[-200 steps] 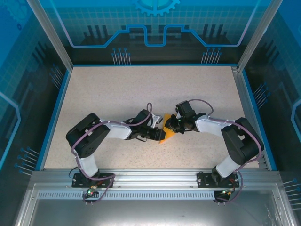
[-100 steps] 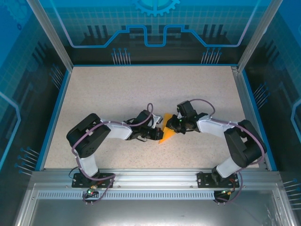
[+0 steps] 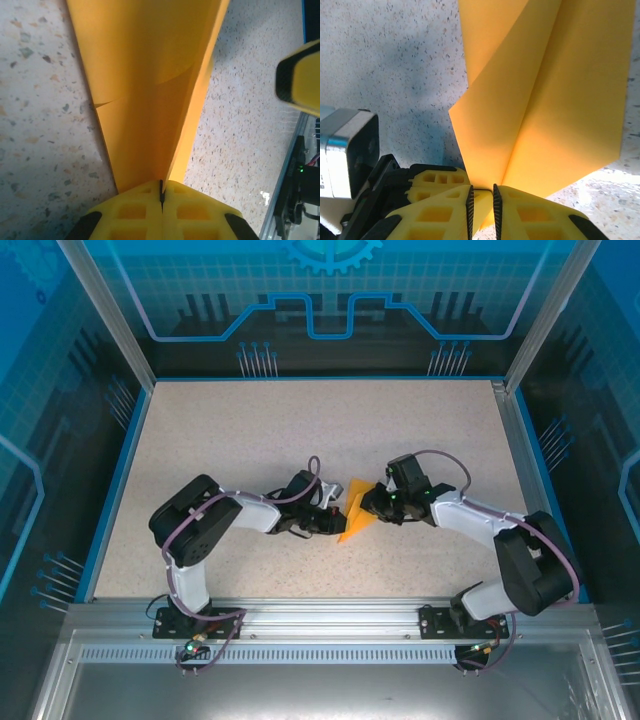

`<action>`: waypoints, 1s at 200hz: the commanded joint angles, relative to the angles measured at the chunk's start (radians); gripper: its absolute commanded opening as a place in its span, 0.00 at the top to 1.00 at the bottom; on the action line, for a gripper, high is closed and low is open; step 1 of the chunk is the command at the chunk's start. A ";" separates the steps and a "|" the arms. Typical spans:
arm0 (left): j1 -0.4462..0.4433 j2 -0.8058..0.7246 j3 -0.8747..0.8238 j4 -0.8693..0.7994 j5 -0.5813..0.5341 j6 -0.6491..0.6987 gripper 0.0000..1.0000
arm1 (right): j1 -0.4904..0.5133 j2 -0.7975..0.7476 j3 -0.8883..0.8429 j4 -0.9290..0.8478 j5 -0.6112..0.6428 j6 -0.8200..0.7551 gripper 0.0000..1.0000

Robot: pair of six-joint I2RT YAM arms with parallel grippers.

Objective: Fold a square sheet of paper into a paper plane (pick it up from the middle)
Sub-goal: Fourth fold the wing at the center of the table.

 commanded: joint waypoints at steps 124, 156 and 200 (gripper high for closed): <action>0.048 0.053 -0.075 0.192 0.044 -0.246 1.00 | -0.016 0.161 0.065 0.107 -0.055 0.048 0.81; 0.053 0.056 -0.067 0.178 0.060 -0.252 1.00 | -0.030 0.158 0.068 0.102 -0.045 0.055 0.81; 0.054 0.062 -0.034 0.111 0.071 -0.243 1.00 | -0.027 0.151 0.084 0.115 -0.073 0.045 0.80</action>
